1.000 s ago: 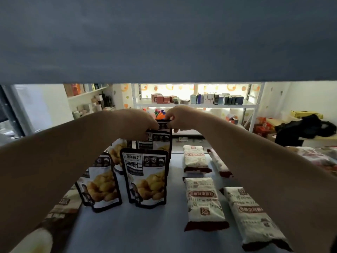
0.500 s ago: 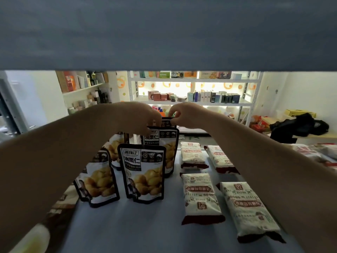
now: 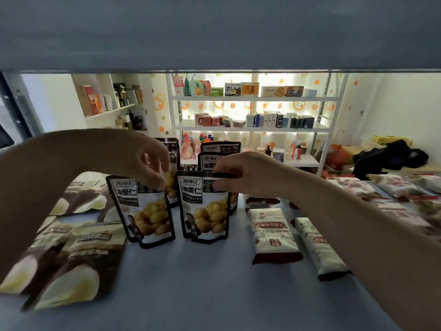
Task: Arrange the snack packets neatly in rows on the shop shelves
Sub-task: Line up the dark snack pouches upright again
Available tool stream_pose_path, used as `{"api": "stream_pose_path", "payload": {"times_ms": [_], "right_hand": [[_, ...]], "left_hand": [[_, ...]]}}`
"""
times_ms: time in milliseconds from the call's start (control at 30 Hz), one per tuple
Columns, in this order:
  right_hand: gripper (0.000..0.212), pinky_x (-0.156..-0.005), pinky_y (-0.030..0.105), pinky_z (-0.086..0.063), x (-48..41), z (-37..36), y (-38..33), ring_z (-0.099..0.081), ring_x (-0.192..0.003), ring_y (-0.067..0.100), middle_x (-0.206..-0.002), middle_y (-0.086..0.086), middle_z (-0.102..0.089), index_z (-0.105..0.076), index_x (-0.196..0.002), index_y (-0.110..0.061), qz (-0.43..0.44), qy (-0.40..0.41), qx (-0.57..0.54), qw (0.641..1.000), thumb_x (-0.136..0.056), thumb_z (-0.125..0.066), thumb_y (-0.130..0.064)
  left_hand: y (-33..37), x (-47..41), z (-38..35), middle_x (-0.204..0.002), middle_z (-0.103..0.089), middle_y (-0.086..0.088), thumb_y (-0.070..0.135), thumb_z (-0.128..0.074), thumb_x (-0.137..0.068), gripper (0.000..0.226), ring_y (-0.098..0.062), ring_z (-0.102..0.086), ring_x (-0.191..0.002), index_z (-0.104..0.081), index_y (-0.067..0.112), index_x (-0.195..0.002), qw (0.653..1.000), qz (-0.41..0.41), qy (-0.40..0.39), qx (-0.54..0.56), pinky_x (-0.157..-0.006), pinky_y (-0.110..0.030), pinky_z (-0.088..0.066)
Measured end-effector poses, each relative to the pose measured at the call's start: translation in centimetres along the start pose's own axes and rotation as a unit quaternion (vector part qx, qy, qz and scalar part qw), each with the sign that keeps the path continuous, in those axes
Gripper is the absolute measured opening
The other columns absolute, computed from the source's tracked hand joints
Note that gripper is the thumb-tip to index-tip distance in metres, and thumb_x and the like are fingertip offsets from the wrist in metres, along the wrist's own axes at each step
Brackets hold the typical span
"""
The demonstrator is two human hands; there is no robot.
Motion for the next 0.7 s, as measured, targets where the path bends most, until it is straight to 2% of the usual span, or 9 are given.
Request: {"api": "stream_pose_path", "payload": {"times_ms": [67, 200, 300, 433, 533, 600, 700], "right_hand": [[0.024, -0.068, 0.023, -0.046, 0.4, -0.2, -0.2, -0.061, -0.081, 0.006, -0.090, -0.010, -0.068, -0.069, -0.109, -0.027, -0.003, 0.009, -0.007, 1.000, -0.093, -0.062, -0.042], [0.026, -0.075, 0.028, -0.049, 1.3, 0.0, -0.1, -0.061, -0.088, 0.008, -0.099, -0.009, -0.067, -0.068, -0.115, -0.027, -0.039, 0.007, -0.005, 0.999, -0.094, -0.062, -0.041], [0.024, -0.067, 0.025, -0.040, 2.0, 0.2, -0.1, -0.054, -0.082, -0.004, -0.089, -0.021, -0.059, -0.067, -0.114, -0.032, -0.053, 0.009, 0.003, 0.999, -0.094, -0.061, -0.043], [0.031, -0.068, 0.017, -0.036, 2.8, 0.7, 0.0, -0.051, -0.085, -0.003, -0.094, -0.025, -0.054, -0.064, -0.121, -0.033, -0.082, 0.011, 0.014, 0.996, -0.094, -0.060, -0.046], [0.027, -0.070, 0.020, -0.040, 3.2, 0.8, -0.1, -0.056, -0.092, 0.006, -0.102, -0.013, -0.061, -0.065, -0.119, -0.033, -0.094, 0.007, 0.013, 0.995, -0.094, -0.060, -0.044], [0.025, -0.068, 0.023, -0.039, 3.4, 0.9, -0.4, -0.055, -0.089, 0.004, -0.097, -0.018, -0.059, -0.065, -0.116, -0.035, -0.103, 0.012, 0.011, 0.995, -0.094, -0.060, -0.044], [0.015, -0.064, 0.021, -0.036, 3.6, 0.8, -0.9, -0.052, -0.086, -0.004, -0.094, -0.024, -0.055, -0.063, -0.108, -0.040, -0.112, 0.016, 0.012, 0.994, -0.094, -0.061, -0.041]], "left_hand": [[-1.5, 1.0, -0.3, -0.091, -0.068, 0.015, 0.047, -0.080, -0.071, 0.027, -0.005, -0.064, -0.086, -0.064, 0.038, -0.091, 0.998, 0.008, -0.047, -0.051, -0.078, -0.032, -0.053], [-2.9, 0.4, -1.6, -0.083, -0.062, 0.013, 0.030, -0.078, -0.078, 0.020, -0.004, -0.058, -0.078, -0.060, 0.037, -0.081, 0.995, -0.018, -0.017, -0.093, -0.069, -0.029, -0.045], [-3.0, 0.1, -2.5, -0.083, -0.060, 0.008, 0.024, -0.074, -0.083, 0.016, -0.008, -0.057, -0.079, -0.059, 0.029, -0.082, 0.994, -0.049, 0.011, -0.101, -0.070, -0.032, -0.046], [-2.5, -0.3, -3.2, -0.080, -0.057, 0.010, 0.022, -0.073, -0.085, 0.027, -0.006, -0.054, -0.077, -0.051, 0.036, -0.075, 0.992, -0.086, 0.042, -0.081, -0.067, -0.030, -0.041], [-2.5, -0.7, -3.6, -0.084, -0.060, 0.008, 0.021, -0.072, -0.084, 0.015, -0.010, -0.058, -0.081, -0.061, 0.029, -0.087, 0.991, -0.098, 0.066, -0.066, -0.074, -0.035, -0.049], [-2.3, -0.9, -4.0, -0.083, -0.061, 0.007, 0.018, -0.073, -0.084, 0.012, -0.013, -0.059, -0.080, -0.064, 0.020, -0.092, 0.987, -0.119, 0.089, -0.056, -0.071, -0.032, -0.048], [-2.0, -1.3, -4.6, -0.086, -0.058, 0.010, 0.015, -0.074, -0.084, 0.017, -0.014, -0.056, -0.081, -0.063, 0.021, -0.095, 0.985, -0.135, 0.108, -0.004, -0.073, -0.028, -0.040]]}}
Point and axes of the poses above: each hand's wrist, its own x-axis away from the middle knuckle, its own z-axis out of the back of the hand, y = z × x, the point moved 2 cm from there along -x, towards the middle knuckle
